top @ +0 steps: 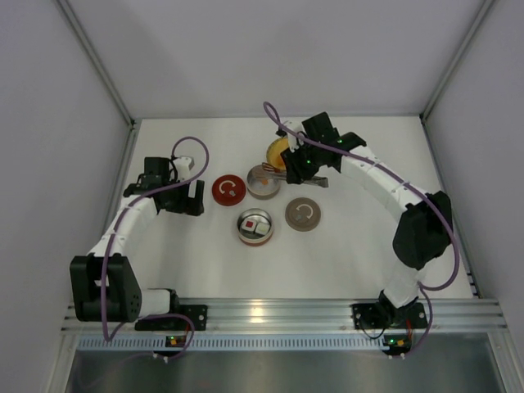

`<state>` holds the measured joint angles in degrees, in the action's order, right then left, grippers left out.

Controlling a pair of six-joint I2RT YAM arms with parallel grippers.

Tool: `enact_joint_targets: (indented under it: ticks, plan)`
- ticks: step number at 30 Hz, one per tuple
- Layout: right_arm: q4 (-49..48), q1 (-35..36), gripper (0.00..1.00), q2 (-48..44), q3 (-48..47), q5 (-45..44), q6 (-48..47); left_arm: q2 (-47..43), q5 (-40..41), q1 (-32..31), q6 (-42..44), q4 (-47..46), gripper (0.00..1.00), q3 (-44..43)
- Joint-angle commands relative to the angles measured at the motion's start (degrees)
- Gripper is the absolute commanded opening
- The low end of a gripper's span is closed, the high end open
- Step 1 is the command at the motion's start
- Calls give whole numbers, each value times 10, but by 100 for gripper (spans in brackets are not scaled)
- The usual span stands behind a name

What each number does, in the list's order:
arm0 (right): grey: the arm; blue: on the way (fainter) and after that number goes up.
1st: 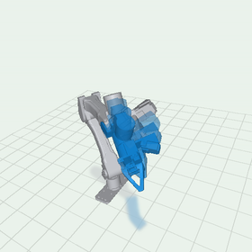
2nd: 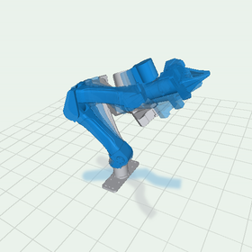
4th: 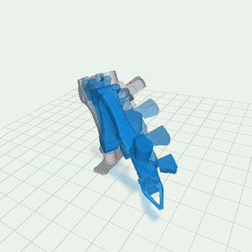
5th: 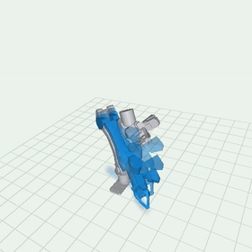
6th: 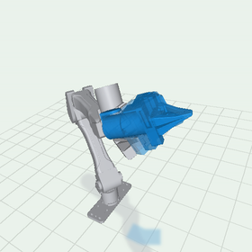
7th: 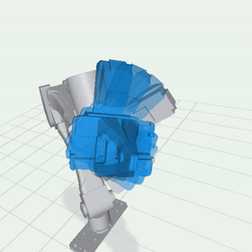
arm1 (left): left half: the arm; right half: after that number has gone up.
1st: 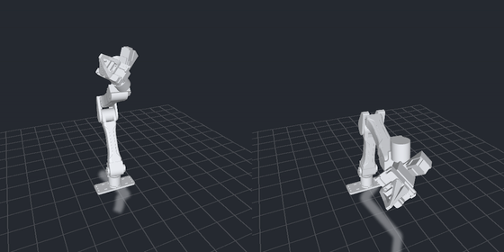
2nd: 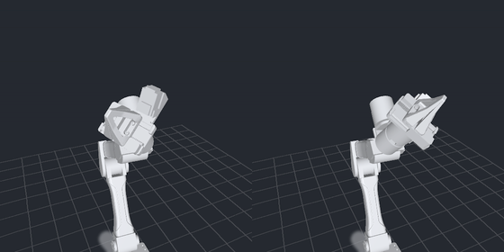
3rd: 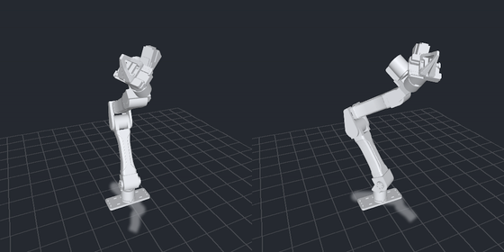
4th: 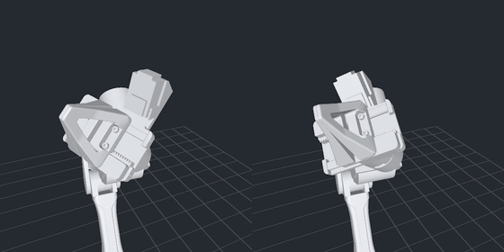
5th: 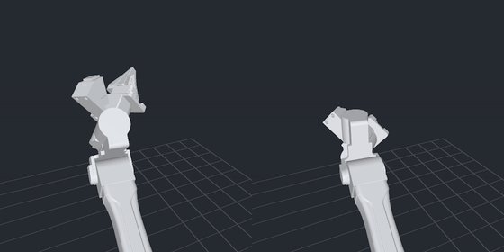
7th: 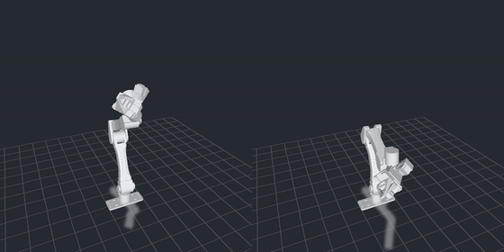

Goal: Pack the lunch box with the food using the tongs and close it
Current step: Place the fake food in the packing box, then pick up the fake food from the plate.

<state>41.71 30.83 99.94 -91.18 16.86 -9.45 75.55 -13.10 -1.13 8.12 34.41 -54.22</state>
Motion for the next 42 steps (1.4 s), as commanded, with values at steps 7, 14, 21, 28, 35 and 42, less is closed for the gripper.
enact_joint_targets:
  ticks: [7, 14, 21, 28, 35, 42]
  plan:
    - [-29, 13, 25, 17, 3, -3, -14, 10, -11, 2, 2, -18, 98, -23]
    - [-29, 17, 34, 15, 15, -3, -14, 14, -14, 2, 0, -21, 98, -21]
    - [-30, 27, 45, 22, 20, -2, -12, 12, -10, 2, 2, -19, 98, -23]
    - [-28, 27, 47, 26, 3, -3, -6, 6, -6, 2, 7, -16, 98, -20]
    - [-58, -2, 47, -24, -17, -18, 49, 7, -7, 2, 7, -17, 98, -21]
    - [-54, -46, 47, -36, -60, -153, 145, 6, -3, 2, 10, -19, 98, -19]
